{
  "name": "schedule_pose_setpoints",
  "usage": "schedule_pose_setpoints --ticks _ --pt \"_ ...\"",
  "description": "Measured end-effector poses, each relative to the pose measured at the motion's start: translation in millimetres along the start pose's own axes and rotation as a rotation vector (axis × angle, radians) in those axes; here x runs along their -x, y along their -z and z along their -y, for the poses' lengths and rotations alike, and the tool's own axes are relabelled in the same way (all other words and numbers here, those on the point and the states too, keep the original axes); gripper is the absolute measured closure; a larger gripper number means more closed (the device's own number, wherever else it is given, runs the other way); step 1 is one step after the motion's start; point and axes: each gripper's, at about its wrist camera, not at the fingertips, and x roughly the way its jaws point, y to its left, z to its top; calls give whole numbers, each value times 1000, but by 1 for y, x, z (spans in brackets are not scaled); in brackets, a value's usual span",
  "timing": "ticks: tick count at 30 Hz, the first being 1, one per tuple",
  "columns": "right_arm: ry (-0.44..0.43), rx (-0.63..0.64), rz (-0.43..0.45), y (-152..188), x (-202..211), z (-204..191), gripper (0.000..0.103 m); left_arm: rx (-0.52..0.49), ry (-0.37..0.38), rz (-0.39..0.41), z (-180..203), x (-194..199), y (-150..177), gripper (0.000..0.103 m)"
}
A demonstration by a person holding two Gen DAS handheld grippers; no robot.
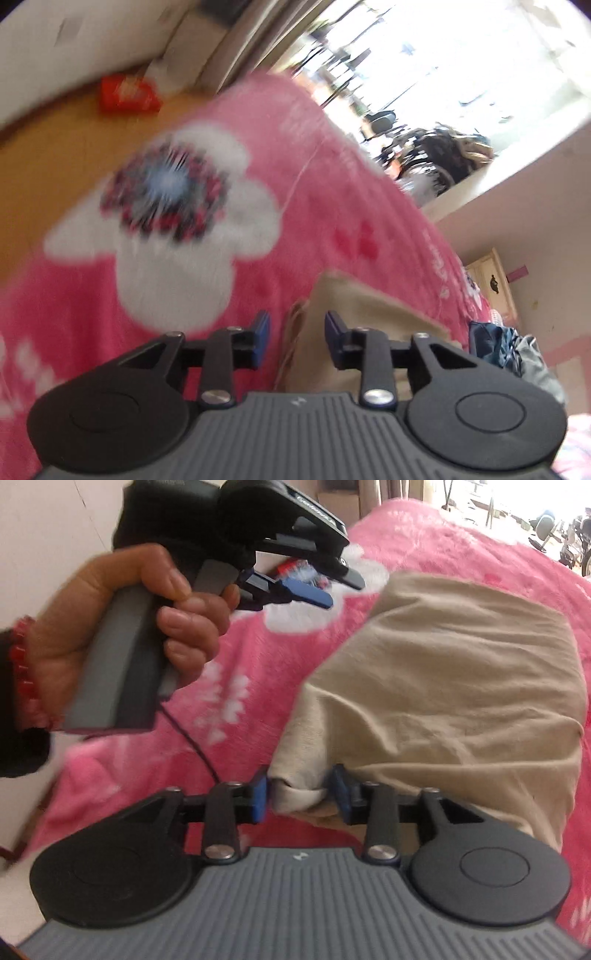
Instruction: Fold clothes
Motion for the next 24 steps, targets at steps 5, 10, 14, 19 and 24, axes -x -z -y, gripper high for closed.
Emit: schedule_pose_setpoints --ticks 5,10,14,19,24 --pt "63 -16 119 29 69 12 61 -287 55 -52 59 -10 10 65" --pt "189 -108 167 34 90 60 79 -442 -71 -145 79 -58 35 68" --pt "172 -143 182 28 77 78 81 -465 -129 -150 76 -79 39 70" --pt "133 -184 -30 76 14 89 83 -451 -136 -146 79 -94 33 74" --pt "113 -209 -62 78 36 93 85 -495 -147 -149 86 -101 29 74"
